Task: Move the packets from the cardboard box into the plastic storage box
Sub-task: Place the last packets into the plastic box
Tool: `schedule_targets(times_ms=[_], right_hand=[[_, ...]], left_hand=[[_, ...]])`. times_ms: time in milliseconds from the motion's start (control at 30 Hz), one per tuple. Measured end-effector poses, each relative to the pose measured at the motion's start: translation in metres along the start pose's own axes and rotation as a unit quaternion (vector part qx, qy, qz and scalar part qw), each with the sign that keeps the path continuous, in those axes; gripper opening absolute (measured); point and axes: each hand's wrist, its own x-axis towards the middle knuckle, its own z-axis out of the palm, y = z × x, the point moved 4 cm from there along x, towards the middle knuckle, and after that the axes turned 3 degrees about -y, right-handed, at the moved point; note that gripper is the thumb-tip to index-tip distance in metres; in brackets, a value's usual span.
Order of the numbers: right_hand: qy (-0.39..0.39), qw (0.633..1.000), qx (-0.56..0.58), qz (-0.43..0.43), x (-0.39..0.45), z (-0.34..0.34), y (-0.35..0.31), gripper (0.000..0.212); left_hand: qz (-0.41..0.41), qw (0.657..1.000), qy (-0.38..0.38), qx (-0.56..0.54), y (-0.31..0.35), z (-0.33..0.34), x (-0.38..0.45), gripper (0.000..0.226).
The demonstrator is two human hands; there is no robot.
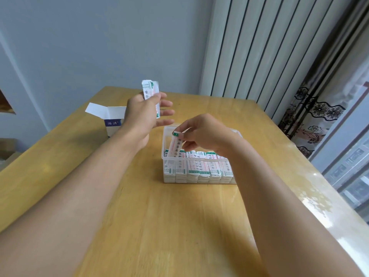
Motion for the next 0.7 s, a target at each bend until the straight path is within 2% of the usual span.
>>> schedule_targets(times_ms=[133, 367, 467, 700], right_hand=[[0.000, 1.000, -0.012, 0.011, 0.001, 0.005, 0.004, 0.006], [0.023, 0.988, -0.153, 0.008, 0.001, 0.009, 0.002, 0.004], [0.021, 0.986, -0.165, 0.014, 0.003, 0.010, 0.004, 0.001], [-0.020, 0.977, -0.212, 0.029, 0.004, 0.011, 0.004, 0.017]], left_hand=[[0.004, 1.000, -0.002, 0.003, 0.001, 0.001, -0.001, 0.018], [-0.006, 1.000, -0.017, -0.006, 0.004, 0.003, -0.004, 0.016], [-0.013, 1.000, -0.028, -0.004, 0.004, 0.005, -0.006, 0.015], [-0.042, 0.997, -0.060, -0.011, 0.001, 0.008, -0.006, 0.013]])
